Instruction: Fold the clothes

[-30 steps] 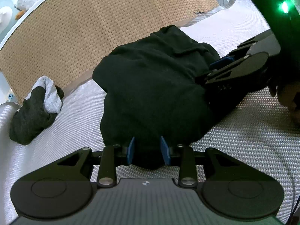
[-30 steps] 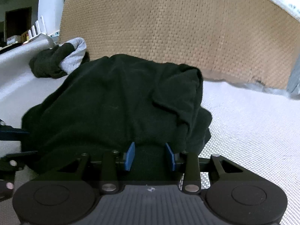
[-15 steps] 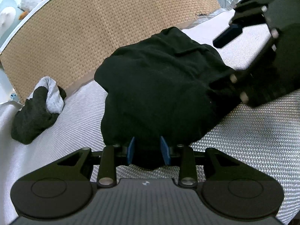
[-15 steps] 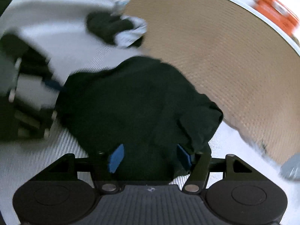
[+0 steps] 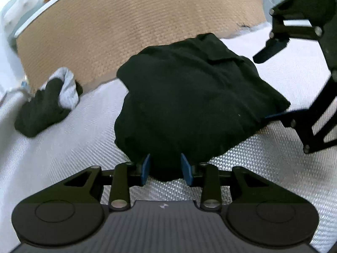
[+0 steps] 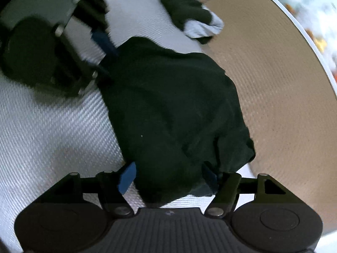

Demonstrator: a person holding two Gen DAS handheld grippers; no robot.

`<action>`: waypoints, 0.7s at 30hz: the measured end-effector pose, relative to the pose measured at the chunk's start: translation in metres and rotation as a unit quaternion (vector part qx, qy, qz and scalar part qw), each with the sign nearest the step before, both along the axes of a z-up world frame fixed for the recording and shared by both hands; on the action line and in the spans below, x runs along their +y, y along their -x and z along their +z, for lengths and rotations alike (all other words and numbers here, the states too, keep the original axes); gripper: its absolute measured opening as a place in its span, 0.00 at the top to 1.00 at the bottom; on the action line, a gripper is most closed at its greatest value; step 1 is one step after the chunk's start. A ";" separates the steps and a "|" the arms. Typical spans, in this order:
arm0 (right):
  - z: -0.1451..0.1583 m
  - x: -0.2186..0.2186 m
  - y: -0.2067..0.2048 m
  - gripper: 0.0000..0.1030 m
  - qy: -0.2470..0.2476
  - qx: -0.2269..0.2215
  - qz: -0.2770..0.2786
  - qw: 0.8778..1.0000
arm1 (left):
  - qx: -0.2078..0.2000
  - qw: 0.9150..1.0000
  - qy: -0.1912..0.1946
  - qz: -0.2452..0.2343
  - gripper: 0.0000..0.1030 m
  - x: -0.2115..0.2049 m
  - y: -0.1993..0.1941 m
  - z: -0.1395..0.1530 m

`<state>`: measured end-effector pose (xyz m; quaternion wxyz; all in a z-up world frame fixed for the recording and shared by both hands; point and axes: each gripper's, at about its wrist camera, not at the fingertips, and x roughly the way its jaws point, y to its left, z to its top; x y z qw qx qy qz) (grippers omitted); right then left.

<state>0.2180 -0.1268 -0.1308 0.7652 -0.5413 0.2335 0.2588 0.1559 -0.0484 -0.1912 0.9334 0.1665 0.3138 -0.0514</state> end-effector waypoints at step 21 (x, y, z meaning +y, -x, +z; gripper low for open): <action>-0.020 0.013 -0.010 0.07 0.076 -0.034 0.030 0.996 | 0.037 0.993 0.101 0.053 0.48 0.023 -0.008 -0.007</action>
